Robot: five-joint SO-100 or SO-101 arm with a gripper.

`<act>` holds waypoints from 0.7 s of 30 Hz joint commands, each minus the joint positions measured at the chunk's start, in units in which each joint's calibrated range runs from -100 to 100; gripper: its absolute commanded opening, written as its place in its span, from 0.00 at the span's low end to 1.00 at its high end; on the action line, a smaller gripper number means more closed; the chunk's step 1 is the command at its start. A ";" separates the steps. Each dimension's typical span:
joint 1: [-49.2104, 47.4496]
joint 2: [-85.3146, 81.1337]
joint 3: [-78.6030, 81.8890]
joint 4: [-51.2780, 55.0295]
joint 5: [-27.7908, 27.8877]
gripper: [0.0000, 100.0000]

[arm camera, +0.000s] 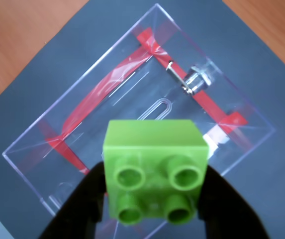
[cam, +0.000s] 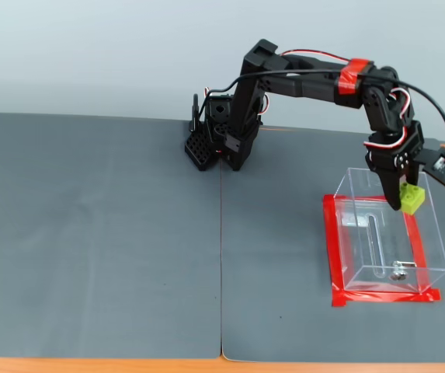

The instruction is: Pick the green lego block and place it into the transparent box

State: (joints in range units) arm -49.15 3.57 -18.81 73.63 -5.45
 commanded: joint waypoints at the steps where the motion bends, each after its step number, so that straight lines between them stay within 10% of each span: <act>1: 0.03 0.80 -0.59 -2.02 -0.21 0.04; 21: -0.12 2.83 0.14 -4.54 -0.15 0.13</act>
State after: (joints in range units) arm -49.15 7.31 -18.55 69.73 -5.45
